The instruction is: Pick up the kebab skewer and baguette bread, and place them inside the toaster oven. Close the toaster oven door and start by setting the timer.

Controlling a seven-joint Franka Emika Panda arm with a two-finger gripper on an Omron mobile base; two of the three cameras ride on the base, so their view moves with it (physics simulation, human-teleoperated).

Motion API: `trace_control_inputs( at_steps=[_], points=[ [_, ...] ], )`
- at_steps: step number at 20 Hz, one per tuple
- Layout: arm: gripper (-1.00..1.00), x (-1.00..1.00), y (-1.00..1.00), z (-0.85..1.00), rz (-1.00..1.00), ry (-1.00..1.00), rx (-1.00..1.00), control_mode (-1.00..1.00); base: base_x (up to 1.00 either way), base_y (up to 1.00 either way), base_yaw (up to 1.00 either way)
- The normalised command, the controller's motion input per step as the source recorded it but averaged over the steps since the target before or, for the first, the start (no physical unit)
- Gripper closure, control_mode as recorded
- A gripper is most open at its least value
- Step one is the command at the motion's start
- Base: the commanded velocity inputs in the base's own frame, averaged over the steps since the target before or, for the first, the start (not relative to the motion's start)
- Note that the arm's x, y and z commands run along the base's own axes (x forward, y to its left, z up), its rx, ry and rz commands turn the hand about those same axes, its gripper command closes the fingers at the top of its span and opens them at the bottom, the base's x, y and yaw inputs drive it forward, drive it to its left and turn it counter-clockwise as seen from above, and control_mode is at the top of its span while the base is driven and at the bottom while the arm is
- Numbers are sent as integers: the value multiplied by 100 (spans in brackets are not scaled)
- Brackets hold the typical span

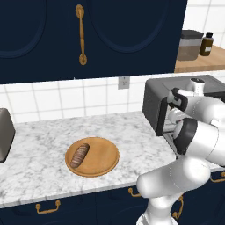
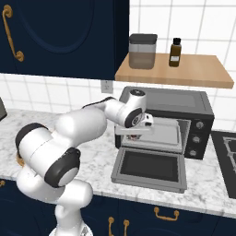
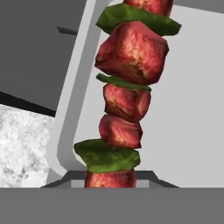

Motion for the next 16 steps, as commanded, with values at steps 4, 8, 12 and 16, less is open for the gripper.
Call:
trace_control_inputs(
  at_steps=[4, 8, 12, 16],
  points=[
    [-100, -1, 0, -34, -5, 0, 0, -100, 0, 0, 0],
    [-100, -18, 0, -29, -5, 0, 0, -100, 0, 0, 0],
    [-100, -41, 0, -37, -5, 0, 0, -100, 0, 0, 0],
    [-100, -55, 0, -42, -3, -2, 0, -100, 0, 0, 0]
  ],
)
